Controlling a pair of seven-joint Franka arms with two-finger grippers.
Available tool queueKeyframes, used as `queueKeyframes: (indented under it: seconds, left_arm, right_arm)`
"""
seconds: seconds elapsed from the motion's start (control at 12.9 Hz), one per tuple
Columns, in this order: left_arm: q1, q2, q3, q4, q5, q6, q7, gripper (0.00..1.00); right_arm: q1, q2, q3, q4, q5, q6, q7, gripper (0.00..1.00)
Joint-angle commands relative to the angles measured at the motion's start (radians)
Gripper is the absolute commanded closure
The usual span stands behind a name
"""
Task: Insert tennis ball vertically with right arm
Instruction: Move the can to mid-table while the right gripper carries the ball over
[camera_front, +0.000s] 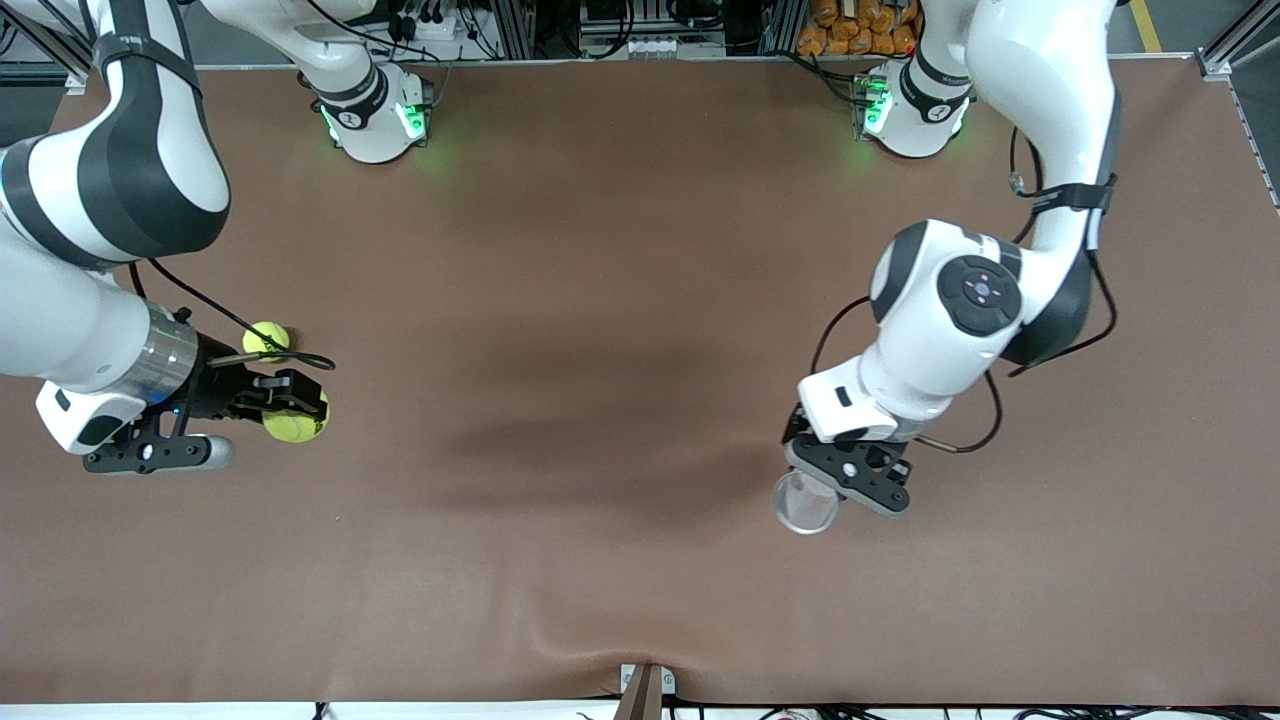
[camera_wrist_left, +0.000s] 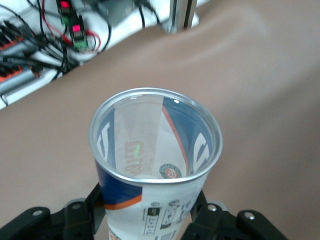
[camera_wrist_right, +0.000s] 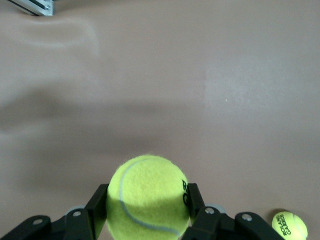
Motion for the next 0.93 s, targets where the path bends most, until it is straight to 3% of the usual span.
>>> queueKeyframes:
  seconds: [0.0,0.31,0.7,0.85]
  left_arm:
    - [-0.072,0.022,0.007,-0.002,-0.018,0.123,-0.144,0.31]
    - [-0.144,0.08,0.008,-0.005,-0.015,0.334,-0.302,0.31]
    - [-0.201,0.174,0.01,-0.019,-0.014,0.623,-0.406,0.3]
    - [-0.222,0.23,0.011,-0.019,-0.015,0.728,-0.434,0.3]
  right_arm:
    - [0.035,-0.004,0.005,0.006,-0.028,0.027,0.053,1.0]
    - [0.099,-0.002,0.003,0.032,-0.068,0.026,0.169,1.0]
    - [0.191,0.004,-0.004,0.037,-0.066,0.029,0.479,1.0]
    - [0.203,0.01,-0.004,0.045,-0.054,0.031,0.513,1.0]
